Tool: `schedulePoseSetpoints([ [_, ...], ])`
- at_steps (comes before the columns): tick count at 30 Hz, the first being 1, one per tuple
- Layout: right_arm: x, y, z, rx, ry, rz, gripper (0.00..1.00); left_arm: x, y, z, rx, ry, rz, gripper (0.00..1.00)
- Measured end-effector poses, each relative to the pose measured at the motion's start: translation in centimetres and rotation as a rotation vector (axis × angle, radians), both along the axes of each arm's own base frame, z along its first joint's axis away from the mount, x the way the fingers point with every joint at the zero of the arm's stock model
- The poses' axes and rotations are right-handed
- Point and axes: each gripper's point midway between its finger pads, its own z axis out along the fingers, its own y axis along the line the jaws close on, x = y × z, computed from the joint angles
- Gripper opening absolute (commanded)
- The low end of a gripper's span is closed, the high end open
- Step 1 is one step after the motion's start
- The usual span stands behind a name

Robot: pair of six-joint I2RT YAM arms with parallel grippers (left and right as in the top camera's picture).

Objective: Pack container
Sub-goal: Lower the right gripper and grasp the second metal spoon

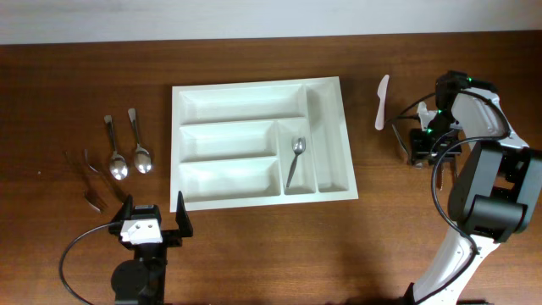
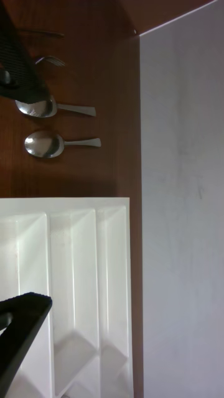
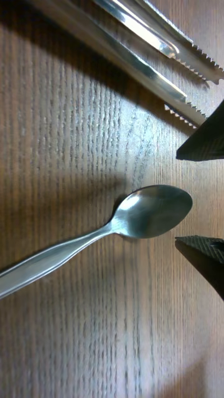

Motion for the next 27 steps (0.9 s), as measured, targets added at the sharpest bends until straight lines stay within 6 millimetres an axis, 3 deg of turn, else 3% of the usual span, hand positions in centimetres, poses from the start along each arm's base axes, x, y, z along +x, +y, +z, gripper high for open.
schedulePoseSetpoints([
  [15, -1.9, 0.8, -2.5, 0.026, 0.029, -0.002, 0.33, 0.0, 0.0, 0.0, 0.0, 0.0, 0.0, 0.99],
  [18, -1.8, 0.8, -2.5, 0.025, 0.024, -0.004, 0.39, 0.0, 0.0, 0.0, 0.0, 0.0, 0.0, 0.99],
  [22, -1.7, 0.9, -2.5, 0.029, 0.016, -0.01, 0.66, 0.0, 0.0, 0.0, 0.0, 0.0, 0.0, 0.99],
  [25, -1.5, 0.8, -2.4, 0.028, 0.007, -0.004, 0.66, 0.0, 0.0, 0.0, 0.0, 0.0, 0.0, 0.99],
  [27, -1.4, 0.8, -2.4, 0.028, 0.005, -0.003, 0.6, 0.0, 0.0, 0.0, 0.0, 0.0, 0.0, 0.99],
])
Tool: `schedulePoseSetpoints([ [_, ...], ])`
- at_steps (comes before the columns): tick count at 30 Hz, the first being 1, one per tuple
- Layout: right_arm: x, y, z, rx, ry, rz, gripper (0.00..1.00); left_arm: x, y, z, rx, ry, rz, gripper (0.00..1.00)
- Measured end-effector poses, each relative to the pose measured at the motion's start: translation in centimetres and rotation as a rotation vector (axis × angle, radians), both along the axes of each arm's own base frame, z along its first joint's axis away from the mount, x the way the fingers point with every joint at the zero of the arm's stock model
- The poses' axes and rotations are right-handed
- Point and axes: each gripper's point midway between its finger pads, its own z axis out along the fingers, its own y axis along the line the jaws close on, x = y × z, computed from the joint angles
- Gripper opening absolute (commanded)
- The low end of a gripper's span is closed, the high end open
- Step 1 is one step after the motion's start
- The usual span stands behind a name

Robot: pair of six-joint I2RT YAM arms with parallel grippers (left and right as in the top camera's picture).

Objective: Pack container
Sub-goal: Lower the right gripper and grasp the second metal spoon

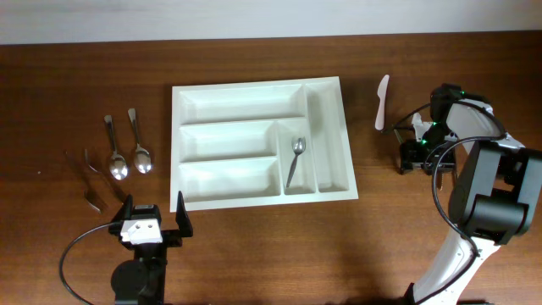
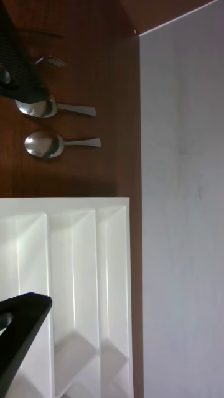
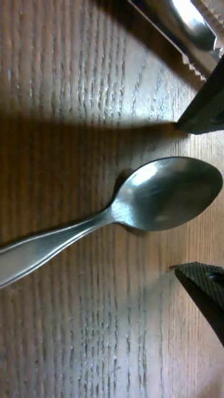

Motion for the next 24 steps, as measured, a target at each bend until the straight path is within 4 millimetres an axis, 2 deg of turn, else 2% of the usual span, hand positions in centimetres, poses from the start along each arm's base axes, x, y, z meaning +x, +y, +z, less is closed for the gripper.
schedulePoseSetpoints([
  [2, 0.1, -0.1, 0.0, -0.005, -0.006, 0.005, 0.48, 0.0, 0.0, 0.0, 0.0, 0.0, 0.0, 0.99],
  [3, 0.3, -0.1, 0.0, -0.006, -0.011, 0.006, 0.46, 0.0, 0.0, 0.0, 0.0, 0.0, 0.0, 0.99],
  [5, 0.5, -0.2, -0.1, -0.008, -0.019, 0.0, 0.47, 0.0, 0.0, 0.0, 0.0, 0.0, 0.0, 0.99],
  [10, 1.1, -0.2, 0.0, -0.007, -0.047, -0.004, 0.61, 0.0, 0.0, 0.0, 0.0, 0.0, 0.0, 0.99],
  [13, 1.4, -0.2, 0.0, -0.004, -0.062, -0.002, 0.61, 0.0, 0.0, 0.0, 0.0, 0.0, 0.0, 0.99],
  [15, 1.6, -0.2, 0.0, -0.006, -0.069, -0.001, 0.56, 0.0, 0.0, 0.0, 0.0, 0.0, 0.0, 0.99],
  [18, 2.0, -0.3, 0.0, -0.011, -0.085, -0.003, 0.41, 0.0, 0.0, 0.0, 0.0, 0.0, 0.0, 0.99],
  [24, 2.6, -0.3, 0.0, -0.009, -0.11, -0.002, 0.4, 0.0, 0.0, 0.0, 0.0, 0.0, 0.0, 0.99],
])
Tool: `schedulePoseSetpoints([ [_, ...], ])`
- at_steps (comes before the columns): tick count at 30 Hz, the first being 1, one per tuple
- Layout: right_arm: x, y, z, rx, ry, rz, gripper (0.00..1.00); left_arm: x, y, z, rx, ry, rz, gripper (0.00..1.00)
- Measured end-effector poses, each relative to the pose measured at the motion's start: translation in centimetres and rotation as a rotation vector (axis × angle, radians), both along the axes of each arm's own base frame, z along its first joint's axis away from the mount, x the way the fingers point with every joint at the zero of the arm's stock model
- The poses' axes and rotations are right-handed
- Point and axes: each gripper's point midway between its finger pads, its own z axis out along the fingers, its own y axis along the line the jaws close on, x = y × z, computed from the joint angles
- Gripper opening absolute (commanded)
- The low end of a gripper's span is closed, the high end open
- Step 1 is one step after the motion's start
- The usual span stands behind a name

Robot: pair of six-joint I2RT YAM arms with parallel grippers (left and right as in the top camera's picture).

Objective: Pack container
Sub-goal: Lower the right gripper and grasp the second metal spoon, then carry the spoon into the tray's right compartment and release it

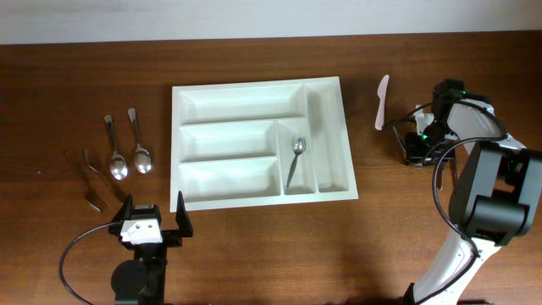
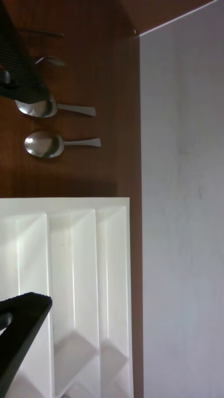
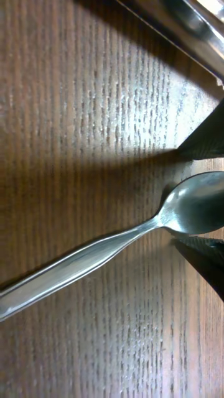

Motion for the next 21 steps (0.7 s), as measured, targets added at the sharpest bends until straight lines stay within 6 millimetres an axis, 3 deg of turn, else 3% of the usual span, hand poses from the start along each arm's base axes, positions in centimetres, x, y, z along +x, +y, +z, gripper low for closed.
schedulePoseSetpoints([
  [3, 0.3, 0.0, 0.0, 0.004, -0.015, 0.005, 0.19, 0.0, 0.0, 0.0, 0.0, 0.0, 0.0, 0.99],
  [9, 0.8, 0.5, 0.3, 0.032, -0.04, 0.004, 0.04, 0.0, 0.0, 0.0, 0.0, 0.0, 0.0, 0.99],
  [21, 0.7, 1.1, 0.7, 0.063, -0.043, -0.001, 0.04, 0.0, 0.0, 0.0, 0.0, 0.0, 0.0, 0.99],
])
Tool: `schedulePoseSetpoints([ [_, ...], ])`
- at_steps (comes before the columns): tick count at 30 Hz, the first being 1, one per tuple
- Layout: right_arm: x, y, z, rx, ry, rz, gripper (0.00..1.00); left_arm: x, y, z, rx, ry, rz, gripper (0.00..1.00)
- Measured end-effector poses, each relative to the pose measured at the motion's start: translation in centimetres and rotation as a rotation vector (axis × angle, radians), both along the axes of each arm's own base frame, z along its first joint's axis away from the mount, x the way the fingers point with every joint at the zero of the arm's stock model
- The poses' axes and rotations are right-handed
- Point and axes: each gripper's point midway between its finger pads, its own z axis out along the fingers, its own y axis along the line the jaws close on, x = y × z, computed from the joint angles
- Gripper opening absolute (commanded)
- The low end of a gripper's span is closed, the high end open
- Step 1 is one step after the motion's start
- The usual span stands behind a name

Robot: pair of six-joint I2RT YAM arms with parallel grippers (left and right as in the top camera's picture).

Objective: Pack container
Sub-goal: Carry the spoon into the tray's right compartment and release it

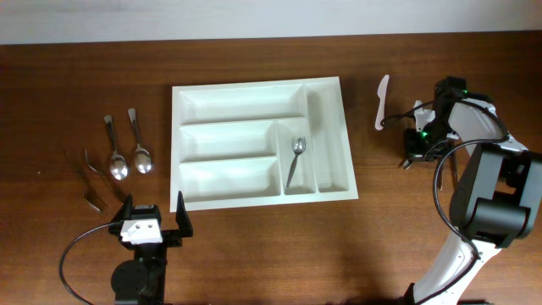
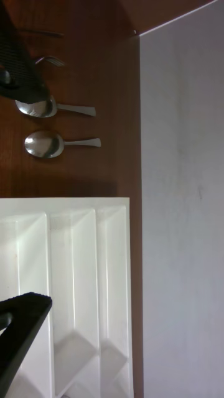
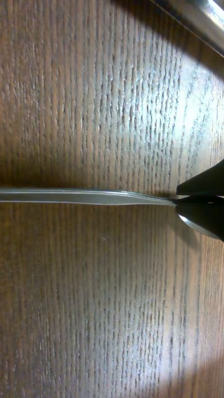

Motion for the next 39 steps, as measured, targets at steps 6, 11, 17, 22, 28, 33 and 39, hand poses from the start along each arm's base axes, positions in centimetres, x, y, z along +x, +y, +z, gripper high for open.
schedulePoseSetpoints([
  [6, -0.6, 0.4, 0.0, 0.022, 0.025, -0.001, 0.04, 0.0, 0.0, 0.0, 0.0, 0.0, 0.0, 0.99],
  [11, -0.7, 0.9, 0.8, 0.052, 0.035, -0.004, 0.04, 0.0, 0.0, 0.0, 0.0, 0.0, 0.0, 0.99],
  [17, 1.0, 1.2, 3.3, 0.073, -0.007, -0.003, 0.04, 0.0, 0.0, 0.0, 0.0, 0.0, 0.0, 0.99],
  [22, 1.8, 3.0, 5.8, 0.105, -0.049, 0.021, 0.04, 0.0, 0.0, 0.0, 0.0, 0.0, 0.0, 0.99],
  [28, 2.4, 9.2, 8.4, 0.162, -0.102, 0.13, 0.04, 0.0, 0.0, 0.0, 0.0, 0.0, 0.0, 0.99],
  [33, 1.8, 15.4, 9.6, 0.2, -0.114, 0.252, 0.04, 0.0, 0.0, 0.0, 0.0, 0.0, 0.0, 0.99],
  [39, 0.1, 22.0, 10.1, 0.234, -0.101, 0.385, 0.04, 0.0, 0.0, 0.0, 0.0, 0.0, 0.0, 0.99],
])
